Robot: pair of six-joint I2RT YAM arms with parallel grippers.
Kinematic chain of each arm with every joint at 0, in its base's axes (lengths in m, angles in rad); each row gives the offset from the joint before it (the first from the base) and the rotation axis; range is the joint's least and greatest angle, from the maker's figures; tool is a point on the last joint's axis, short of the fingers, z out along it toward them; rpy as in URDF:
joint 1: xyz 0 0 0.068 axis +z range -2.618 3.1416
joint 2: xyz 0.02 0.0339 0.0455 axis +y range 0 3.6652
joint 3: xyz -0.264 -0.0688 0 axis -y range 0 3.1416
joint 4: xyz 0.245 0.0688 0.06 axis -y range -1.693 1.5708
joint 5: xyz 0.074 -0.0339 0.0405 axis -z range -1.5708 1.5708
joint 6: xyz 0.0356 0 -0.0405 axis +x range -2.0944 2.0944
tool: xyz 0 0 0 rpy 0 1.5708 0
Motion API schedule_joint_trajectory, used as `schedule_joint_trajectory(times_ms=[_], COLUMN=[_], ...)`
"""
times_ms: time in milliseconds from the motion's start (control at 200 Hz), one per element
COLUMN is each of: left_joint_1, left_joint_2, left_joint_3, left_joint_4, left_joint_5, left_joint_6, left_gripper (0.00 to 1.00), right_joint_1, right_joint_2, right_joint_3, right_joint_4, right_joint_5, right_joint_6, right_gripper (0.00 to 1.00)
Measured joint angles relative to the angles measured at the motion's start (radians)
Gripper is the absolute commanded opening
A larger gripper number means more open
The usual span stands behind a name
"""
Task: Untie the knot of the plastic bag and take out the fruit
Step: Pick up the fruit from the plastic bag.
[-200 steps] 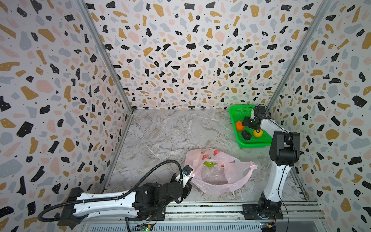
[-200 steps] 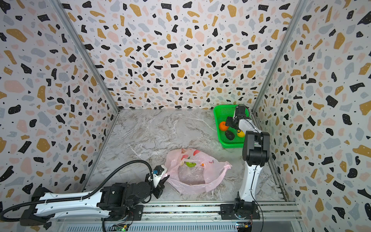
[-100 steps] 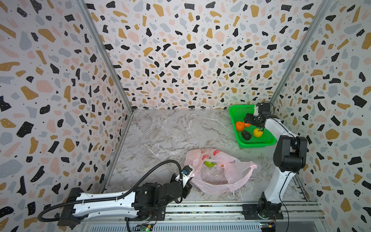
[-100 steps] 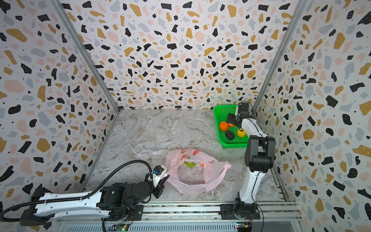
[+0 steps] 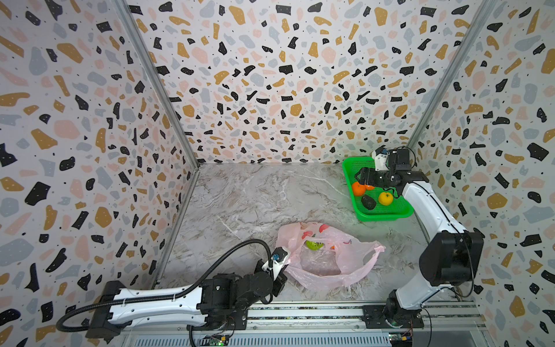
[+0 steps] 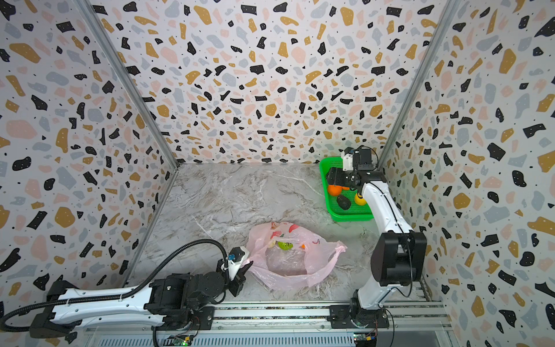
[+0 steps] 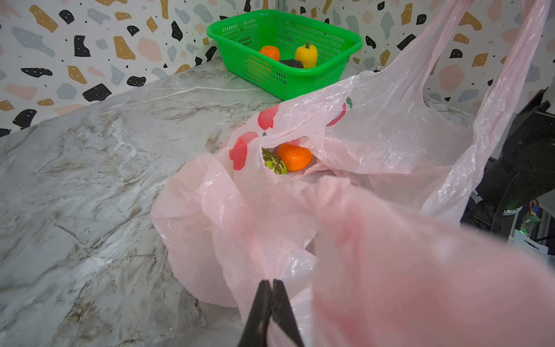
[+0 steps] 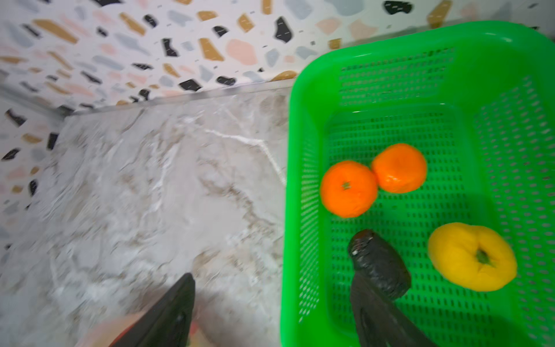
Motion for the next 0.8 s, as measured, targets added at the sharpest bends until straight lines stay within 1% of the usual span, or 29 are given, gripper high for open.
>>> schedule_joint_trajectory(times_ms=[150,340,440,566,801], left_joint_1=[0.0,0.0,0.0,0.0,0.0], left_joint_2=[-0.003,-0.003,-0.003,-0.003,-0.003], left_joint_3=[0.0,0.0,0.0,0.0,0.0], left_joint_4=[0.0,0.0,0.0,0.0,0.0], left_joint_5=[-0.003,-0.005,-0.005,-0.005,-0.005], left_joint_6=[0.0,0.0,0.0,0.0,0.0], left_gripper=[0.0,0.0,0.0,0.0,0.0], right_joint_1=[0.142,0.287,0.352,0.434,0.597], right_joint_2=[-0.148,-0.309,-0.347,-0.37,-0.399], right_joint_3=[-0.032,-0.204,-0.295,-0.369,-0.381], right_joint_4=[-0.081,-0.116,-0.126,-0.138,-0.181], right_joint_5=[-0.04,-0.106,-0.126,-0.129,-0.079], right_joint_6=[-0.005,0.054,0.094,0.134,0.196], right_gripper=[0.82,0.82,0.82,0.82,0.82])
